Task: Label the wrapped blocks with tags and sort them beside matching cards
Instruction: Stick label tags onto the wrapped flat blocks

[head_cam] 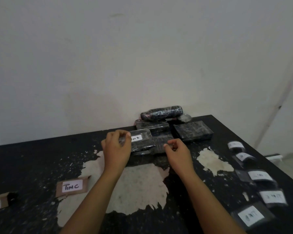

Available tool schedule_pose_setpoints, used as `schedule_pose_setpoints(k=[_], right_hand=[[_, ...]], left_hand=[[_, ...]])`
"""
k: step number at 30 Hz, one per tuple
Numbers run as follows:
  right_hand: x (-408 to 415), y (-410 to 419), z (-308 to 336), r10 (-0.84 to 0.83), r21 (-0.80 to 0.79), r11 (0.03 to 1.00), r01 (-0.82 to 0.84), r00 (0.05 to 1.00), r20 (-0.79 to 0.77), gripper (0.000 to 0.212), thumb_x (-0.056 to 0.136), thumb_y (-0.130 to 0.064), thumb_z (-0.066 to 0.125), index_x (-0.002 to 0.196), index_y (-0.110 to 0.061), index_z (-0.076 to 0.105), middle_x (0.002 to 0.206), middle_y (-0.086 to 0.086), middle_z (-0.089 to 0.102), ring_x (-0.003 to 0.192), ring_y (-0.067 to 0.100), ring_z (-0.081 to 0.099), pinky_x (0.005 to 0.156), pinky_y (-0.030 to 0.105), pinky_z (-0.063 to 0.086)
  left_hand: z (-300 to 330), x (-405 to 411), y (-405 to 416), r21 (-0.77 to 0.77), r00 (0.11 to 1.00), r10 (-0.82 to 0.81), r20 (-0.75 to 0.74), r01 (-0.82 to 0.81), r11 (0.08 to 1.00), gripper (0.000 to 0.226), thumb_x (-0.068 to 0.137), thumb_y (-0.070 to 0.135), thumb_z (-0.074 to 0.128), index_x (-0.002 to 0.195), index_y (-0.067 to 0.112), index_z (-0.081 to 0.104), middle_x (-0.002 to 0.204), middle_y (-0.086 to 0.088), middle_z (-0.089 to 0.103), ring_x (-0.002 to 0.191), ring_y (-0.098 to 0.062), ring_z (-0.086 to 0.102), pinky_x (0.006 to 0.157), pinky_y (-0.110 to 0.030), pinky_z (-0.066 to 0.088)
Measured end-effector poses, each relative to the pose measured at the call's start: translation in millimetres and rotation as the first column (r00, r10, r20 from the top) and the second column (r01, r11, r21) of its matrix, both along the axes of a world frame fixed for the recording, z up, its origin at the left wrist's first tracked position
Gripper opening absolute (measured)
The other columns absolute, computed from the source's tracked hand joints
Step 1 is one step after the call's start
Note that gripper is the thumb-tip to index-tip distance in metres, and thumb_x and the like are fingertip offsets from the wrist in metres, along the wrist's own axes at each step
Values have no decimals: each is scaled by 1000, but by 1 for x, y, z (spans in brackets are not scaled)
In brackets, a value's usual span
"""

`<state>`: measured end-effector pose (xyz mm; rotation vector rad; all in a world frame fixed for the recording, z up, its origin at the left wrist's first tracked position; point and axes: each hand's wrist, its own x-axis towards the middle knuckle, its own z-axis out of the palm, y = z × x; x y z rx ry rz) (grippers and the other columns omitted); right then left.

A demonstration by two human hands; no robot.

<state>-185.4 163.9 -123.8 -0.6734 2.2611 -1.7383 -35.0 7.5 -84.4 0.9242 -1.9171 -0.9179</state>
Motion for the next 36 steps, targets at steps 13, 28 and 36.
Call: schedule_pose_setpoints(k=[13, 28, 36], right_hand=[[-31, 107, -3, -137, 140, 978, 155, 982, -130, 8, 104, -29, 71, 111, -27, 70, 93, -8, 71, 80, 8, 68, 68, 27, 52], [-92, 198, -13, -492, 285, 782, 554, 830, -264, 17, 102, -40, 67, 109, -29, 56, 97, -8, 62, 108, 23, 46, 104, 51, 39], [-127, 194, -15, -546, 352, 741, 573, 818, -182, 30, 99, -47, 68, 111, -25, 51, 101, 3, 67, 121, 34, 53, 108, 57, 37]], left_hand=[[-21, -76, 112, 50, 885, -456, 88, 454, 890, 21, 107, 36, 65, 88, 28, 72, 74, 6, 67, 62, -3, 57, 60, -27, 45], [-50, -142, 179, 194, 773, -615, 158, 586, 787, 20, 105, 41, 67, 91, 28, 73, 77, 12, 69, 63, 2, 54, 66, -24, 47], [-57, -157, 176, 211, 766, -624, 157, 591, 779, 18, 105, 42, 66, 92, 33, 73, 90, 11, 73, 68, 0, 58, 73, -28, 52]])
